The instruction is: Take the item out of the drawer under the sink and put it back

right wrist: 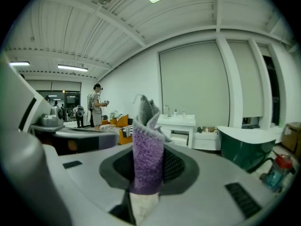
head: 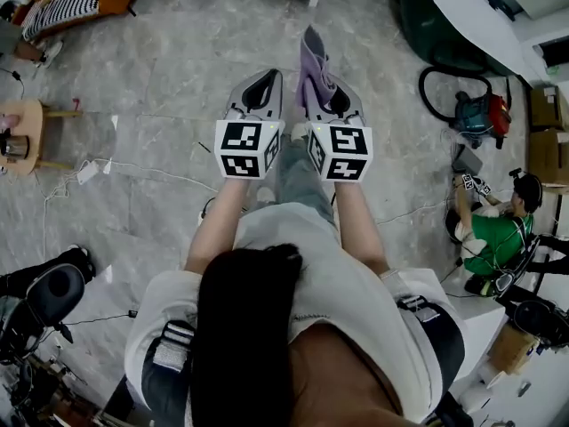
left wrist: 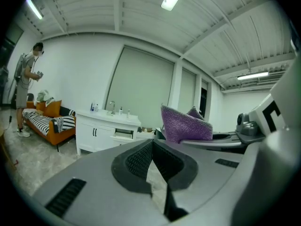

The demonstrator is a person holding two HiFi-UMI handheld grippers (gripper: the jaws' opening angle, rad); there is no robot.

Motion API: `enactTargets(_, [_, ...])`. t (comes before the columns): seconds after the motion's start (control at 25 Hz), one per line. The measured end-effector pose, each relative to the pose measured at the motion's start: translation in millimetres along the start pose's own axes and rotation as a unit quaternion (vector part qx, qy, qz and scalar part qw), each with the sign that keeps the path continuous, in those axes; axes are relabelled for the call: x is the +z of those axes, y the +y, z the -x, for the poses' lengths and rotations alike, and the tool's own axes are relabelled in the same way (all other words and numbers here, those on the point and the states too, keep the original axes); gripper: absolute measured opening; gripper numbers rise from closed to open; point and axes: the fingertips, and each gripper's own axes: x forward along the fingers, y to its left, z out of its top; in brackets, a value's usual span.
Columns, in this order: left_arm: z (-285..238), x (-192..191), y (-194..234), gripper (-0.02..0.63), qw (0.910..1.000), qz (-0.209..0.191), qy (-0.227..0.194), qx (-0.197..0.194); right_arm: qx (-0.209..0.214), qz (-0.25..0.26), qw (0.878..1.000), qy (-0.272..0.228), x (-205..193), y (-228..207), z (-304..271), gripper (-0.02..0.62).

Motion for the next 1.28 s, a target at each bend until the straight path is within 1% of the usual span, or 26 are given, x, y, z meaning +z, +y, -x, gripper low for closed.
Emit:
enactTargets(0.2, [-35.6,2.4,24.7,0.005,0.9999,0.007,0.006,0.012,0.002,0.011,1.000,0.004,7.3,-18.7,-45.9,0.107])
enactTargets(0.44, [-100.1,14.0,39.8,0.005,0.9996,0.008,0.017,0.023,0.003,0.009,1.000,0.018,17.2,-63.1,-98.1,0.107])
enactTargets(0.64, [-154.1,31.6,35.9,0.005,0.9996,0.006,0.018,0.021,0.017,0.009,1.000,0.018,34.8,-98.3,-134.4,0.106])
enactTargets(0.76, [-178.2,44.7,35.9,0.005,0.9996,0.006,0.002,0.028,0.023,0.011,0.999,0.022,41.8,-115.7,-152.1,0.106])
enactTargets(0.84, [-195.5,51.5,35.4,0.005,0.9996,0.009,-0.002,0.026,0.026,0.010,0.999,0.024,45.7,-128.6,-164.0,0.106])
enactTargets(1.04, [-233.9,52.2,41.5,0.005,0.9992,0.014,0.021,0.030,0.032,0.009,0.999,0.030,51.7,-151.2,-192.4,0.106])
enactTargets(1.28, [-268.1,56.0,38.1,0.005,0.9990,0.012,0.025,0.034,0.040,0.003,0.999,0.032,56.6,-175.6,-213.4,0.107])
